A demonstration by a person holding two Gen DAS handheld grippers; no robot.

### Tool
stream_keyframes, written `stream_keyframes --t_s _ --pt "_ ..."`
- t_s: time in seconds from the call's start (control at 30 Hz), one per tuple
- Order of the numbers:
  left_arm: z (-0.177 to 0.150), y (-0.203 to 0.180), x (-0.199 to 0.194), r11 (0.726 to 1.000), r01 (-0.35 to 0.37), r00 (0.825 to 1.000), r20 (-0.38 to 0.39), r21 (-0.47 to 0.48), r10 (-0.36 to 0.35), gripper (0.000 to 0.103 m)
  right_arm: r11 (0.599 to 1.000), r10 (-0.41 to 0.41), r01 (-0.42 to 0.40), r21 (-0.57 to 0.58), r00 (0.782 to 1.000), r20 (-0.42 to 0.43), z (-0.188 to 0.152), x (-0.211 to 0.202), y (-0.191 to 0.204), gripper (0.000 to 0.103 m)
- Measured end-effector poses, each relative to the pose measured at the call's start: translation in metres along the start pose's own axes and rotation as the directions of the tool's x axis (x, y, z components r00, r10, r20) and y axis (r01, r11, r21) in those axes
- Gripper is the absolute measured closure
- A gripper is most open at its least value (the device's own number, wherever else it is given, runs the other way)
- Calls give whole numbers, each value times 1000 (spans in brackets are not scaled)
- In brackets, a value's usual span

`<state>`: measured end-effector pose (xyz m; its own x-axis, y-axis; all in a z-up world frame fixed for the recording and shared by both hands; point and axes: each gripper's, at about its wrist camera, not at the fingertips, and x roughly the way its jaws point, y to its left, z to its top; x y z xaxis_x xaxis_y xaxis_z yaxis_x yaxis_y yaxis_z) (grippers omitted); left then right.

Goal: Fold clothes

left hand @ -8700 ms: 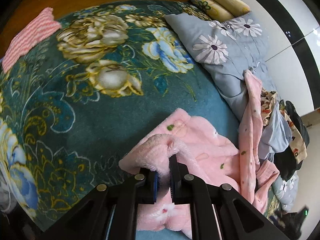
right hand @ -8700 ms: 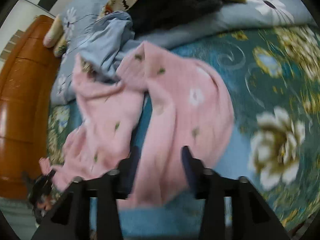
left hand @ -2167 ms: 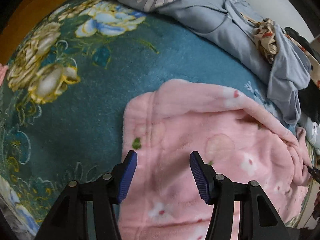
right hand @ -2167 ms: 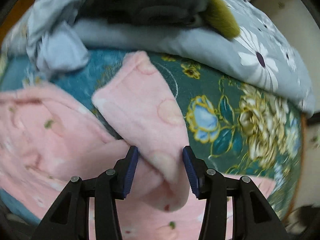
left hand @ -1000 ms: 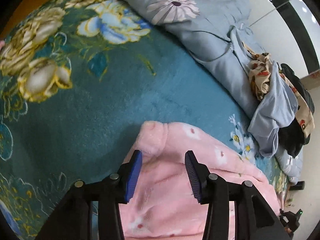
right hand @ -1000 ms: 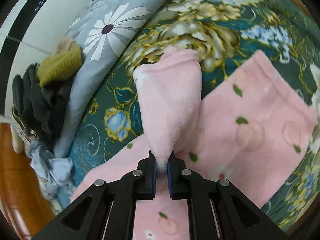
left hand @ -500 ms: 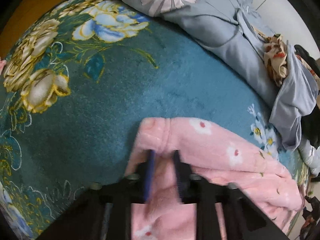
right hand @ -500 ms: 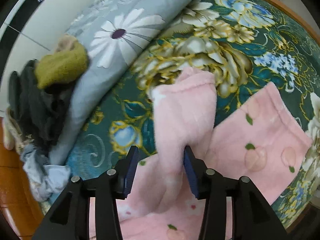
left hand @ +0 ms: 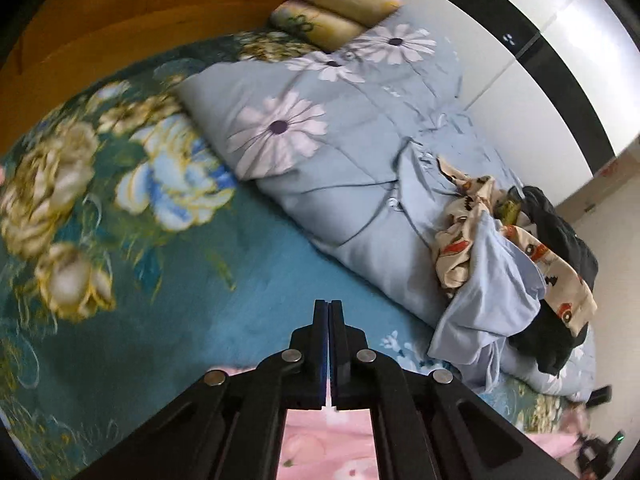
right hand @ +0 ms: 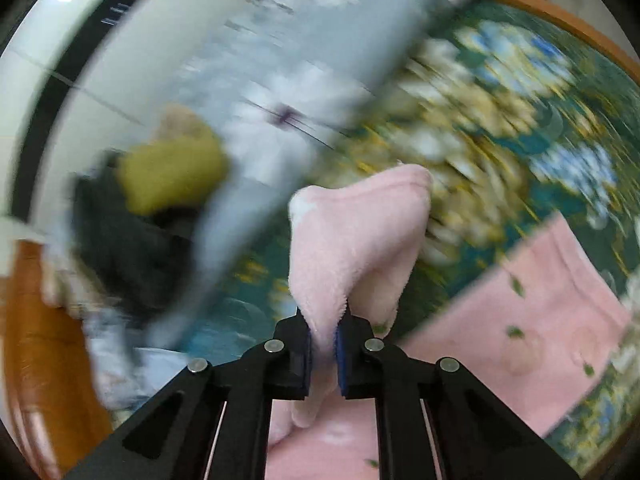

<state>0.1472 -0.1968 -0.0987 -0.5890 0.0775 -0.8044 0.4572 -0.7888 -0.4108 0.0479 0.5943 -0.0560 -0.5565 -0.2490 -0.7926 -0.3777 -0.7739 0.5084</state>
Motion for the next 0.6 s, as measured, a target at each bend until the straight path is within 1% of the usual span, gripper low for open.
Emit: stream_keyframes --t_s 0.07,0.1,0.13,0.17,0.2,0.23,0.27,0.33,0.37,0.43,0.5,0.53,0.57,0.6 --pt "0 -6 5 999 -20 999 -25 34 21 103 998 60 -58 -38 996 64 5 -18 8 93" --pt "-7 -5 8 999 -29 998 -46 35 30 103 997 63 -60 -42 994 87 5 -22 4 93" --pt "-16 -3 12 999 -39 997 -71 30 41 103 999 39 -38 -20 996 83 3 -17 -12 93" --pt "-25 0 17 998 -50 994 -96 25 52 103 1000 -2 2 13 999 52 0 -8 -28 93" --pt "-33 4 21 998 -65 990 -122 23 68 103 997 -65 64 53 998 7 -5 4 -46 93" --pt "-40 8 26 996 -89 984 -150 23 91 102 986 -127 131 99 991 -49 -13 17 -66 93" --pt "-46 12 30 994 -109 979 -172 25 112 102 973 -164 178 149 981 -100 -23 28 -89 93" --pt "-54 20 32 990 -137 972 -187 23 139 102 948 -207 233 219 969 -136 -39 35 -117 93" --pt "-55 25 31 988 -151 971 -188 13 151 102 943 -210 237 234 968 -137 -42 33 -124 91" --pt "-53 37 29 984 -174 968 -189 -23 167 102 937 -209 238 256 969 -135 -47 29 -135 91" --pt "-52 47 27 979 -194 964 -194 -55 180 101 940 -221 238 246 971 -96 -47 17 -131 88" --pt "-52 52 27 977 -201 963 -199 -69 184 97 941 -227 238 239 971 -75 -47 10 -128 88" --pt "-53 56 27 976 -203 962 -203 -81 184 89 949 -213 221 223 975 -58 -47 7 -121 88" --pt "-54 59 27 974 -206 961 -208 -92 183 83 963 -179 185 197 983 -49 -48 8 -110 88"
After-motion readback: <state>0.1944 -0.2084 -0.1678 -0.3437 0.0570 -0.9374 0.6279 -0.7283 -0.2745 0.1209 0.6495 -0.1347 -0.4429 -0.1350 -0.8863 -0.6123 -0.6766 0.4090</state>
